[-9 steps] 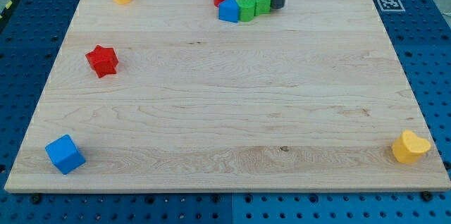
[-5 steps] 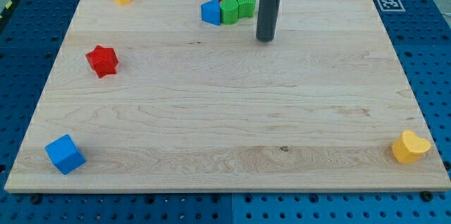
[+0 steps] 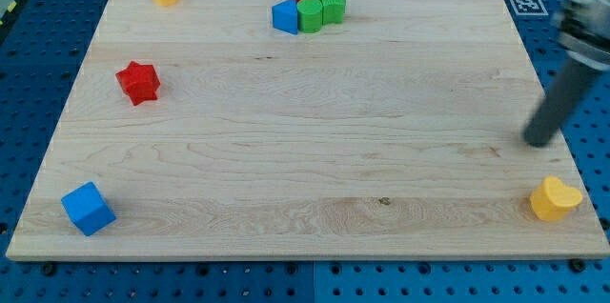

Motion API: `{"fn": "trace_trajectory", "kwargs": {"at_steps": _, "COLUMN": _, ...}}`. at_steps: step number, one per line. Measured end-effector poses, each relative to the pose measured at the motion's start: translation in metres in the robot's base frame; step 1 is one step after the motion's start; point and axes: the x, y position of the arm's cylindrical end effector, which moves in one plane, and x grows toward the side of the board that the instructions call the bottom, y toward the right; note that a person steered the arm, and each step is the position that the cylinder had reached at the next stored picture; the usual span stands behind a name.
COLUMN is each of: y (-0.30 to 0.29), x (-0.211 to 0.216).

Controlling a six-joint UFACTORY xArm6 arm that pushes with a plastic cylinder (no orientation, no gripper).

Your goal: Move your arm closer to the yellow heart

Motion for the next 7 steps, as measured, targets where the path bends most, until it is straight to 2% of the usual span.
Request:
{"fn": "trace_trajectory", "kwargs": {"at_steps": 1, "y": 0.046, "x": 0.055}}
{"fn": "trace_trajectory", "kwargs": {"at_steps": 2, "y": 0.037, "x": 0.105}}
{"fn": "trace_trajectory", "kwargs": {"at_steps": 4, "y": 0.035, "x": 0.107}}
{"fn": "trace_trajectory", "kwargs": {"at_steps": 6, "y": 0.001, "x": 0.08}}
{"fn": "trace_trajectory", "kwargs": {"at_steps": 7, "y": 0.001, "x": 0.08}}
